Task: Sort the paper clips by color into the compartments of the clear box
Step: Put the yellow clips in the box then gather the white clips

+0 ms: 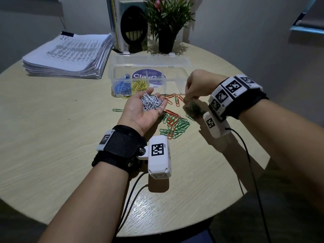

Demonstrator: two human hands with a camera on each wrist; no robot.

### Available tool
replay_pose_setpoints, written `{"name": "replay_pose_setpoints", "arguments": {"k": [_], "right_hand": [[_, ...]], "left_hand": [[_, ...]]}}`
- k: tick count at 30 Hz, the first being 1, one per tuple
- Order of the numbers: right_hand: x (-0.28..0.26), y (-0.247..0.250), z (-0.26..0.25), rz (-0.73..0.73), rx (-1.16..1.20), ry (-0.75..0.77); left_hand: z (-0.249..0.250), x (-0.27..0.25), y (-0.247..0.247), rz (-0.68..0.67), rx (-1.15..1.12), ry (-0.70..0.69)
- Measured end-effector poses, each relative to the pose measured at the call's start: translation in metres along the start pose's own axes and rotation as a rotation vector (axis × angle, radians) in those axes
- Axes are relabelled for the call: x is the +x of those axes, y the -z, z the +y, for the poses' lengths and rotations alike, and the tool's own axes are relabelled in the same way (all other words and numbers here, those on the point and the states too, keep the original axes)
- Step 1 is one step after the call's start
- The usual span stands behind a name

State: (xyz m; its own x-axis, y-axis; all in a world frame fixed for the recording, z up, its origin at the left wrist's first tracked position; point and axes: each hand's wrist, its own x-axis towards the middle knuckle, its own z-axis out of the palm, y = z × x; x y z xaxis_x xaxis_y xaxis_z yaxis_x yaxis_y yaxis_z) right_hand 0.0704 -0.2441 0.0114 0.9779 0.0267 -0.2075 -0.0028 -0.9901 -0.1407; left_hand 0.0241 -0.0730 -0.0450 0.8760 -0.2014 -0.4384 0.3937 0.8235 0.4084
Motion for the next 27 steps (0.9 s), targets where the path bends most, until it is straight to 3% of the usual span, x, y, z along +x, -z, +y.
{"name": "replay_pose_setpoints", "arguments": {"k": [9, 21, 24, 27], "right_hand": [[0.012, -0.012, 0.014, 0.029, -0.121, 0.114], [0.010, -0.017, 0.015, -0.049, -0.199, 0.071], [0.005, -0.010, 0.012, -0.033, -0.167, 0.074], [-0.005, 0.003, 0.001, 0.006, 0.062, 0.154]], "left_hand": [[0.001, -0.001, 0.000, -0.005, 0.003, -0.003], [0.001, -0.002, 0.000, 0.000, -0.006, -0.016], [0.002, -0.003, 0.001, 0.001, -0.004, -0.020], [0.002, -0.003, 0.000, 0.006, 0.027, -0.036]]}}
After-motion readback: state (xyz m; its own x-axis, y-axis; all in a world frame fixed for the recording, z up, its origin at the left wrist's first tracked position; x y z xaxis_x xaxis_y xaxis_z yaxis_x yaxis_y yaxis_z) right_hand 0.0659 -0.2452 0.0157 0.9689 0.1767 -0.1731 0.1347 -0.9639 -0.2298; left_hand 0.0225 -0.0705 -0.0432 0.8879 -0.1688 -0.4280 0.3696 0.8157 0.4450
